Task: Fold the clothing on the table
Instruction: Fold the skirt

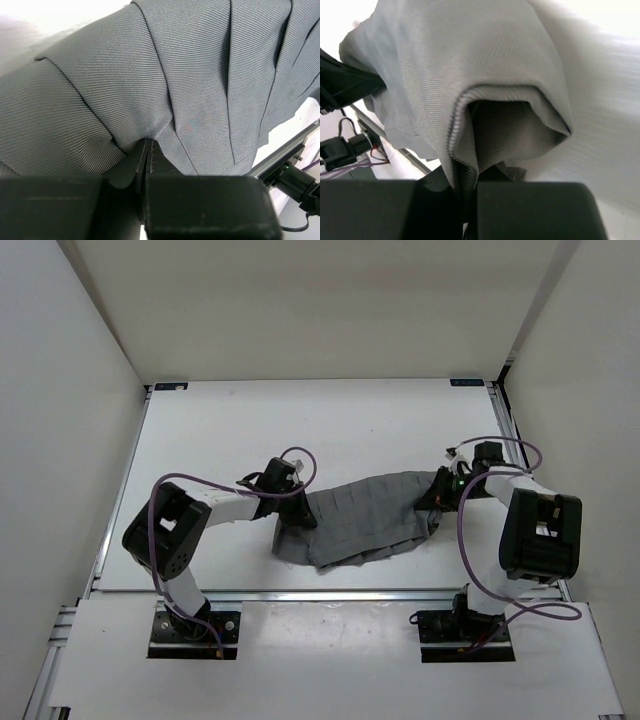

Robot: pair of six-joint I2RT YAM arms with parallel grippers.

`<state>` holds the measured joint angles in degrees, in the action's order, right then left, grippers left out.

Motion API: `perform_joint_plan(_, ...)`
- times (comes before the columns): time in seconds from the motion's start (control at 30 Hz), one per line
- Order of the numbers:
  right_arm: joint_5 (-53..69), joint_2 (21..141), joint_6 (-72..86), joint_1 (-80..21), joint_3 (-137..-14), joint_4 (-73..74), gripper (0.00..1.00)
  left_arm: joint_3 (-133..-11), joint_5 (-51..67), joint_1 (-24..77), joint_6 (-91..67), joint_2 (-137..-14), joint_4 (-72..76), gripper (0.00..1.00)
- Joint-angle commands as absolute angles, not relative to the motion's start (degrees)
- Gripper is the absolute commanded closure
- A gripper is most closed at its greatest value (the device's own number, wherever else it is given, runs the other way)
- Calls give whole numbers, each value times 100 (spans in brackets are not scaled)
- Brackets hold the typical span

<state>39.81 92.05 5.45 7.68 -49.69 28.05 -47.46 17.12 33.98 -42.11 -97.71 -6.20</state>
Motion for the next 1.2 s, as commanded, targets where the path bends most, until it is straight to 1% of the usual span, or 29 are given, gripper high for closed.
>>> perform_joint_plan(0.0, 3876, 8930, 571, 467, -5387, 3181, 100, -4965, 1696, 3236, -4184, -9687, -887, 89)
perform_joint_plan(0.13, 3867, 8737, 844, 36, -5633, 3304, 100, -5281, 1723, 3041, -4149, -9361, -966, 87)
perform_joint_plan(0.23, 3736, 8482, 1072, -551, -5975, 3480, 100, -5396, 1757, 2989, -4096, -9282, -1020, 87)
perform_joint_plan(0.4, 3612, 8393, 1511, -1378, -6573, 3559, 100, -5124, 1802, 3023, -4175, -9298, -835, 87)
perform_joint_plan(0.5, 3700, 8621, 1713, -1844, -6846, 3454, 100, -4905, 1854, 3032, -4236, -9325, -677, 87)
perform_joint_plan(0.53, 3709, 8857, 1870, -2202, -7082, 3402, 100, -4748, 1924, 3102, -4289, -9369, -590, 87)
perform_joint_plan(0.67, 3621, 9236, 1986, -2706, -7469, 3367, 100, -4589, 2039, 3033, -4376, -9439, -370, 87)
perform_joint_plan(0.7, 3612, 9290, 1986, -2820, -7532, 3349, 99, -4562, 2056, 3067, -4377, -9466, -343, 89)
perform_joint_plan(1.0, 3507, 10317, 2145, -3278, -8455, 3542, 100, -4658, 2196, 3199, -4429, -9712, -106, 88)
perform_joint_plan(1.17, 3551, 10800, 2346, -3489, -9016, 3577, 100, -4676, 2303, 3094, -4439, -9747, -88, 88)
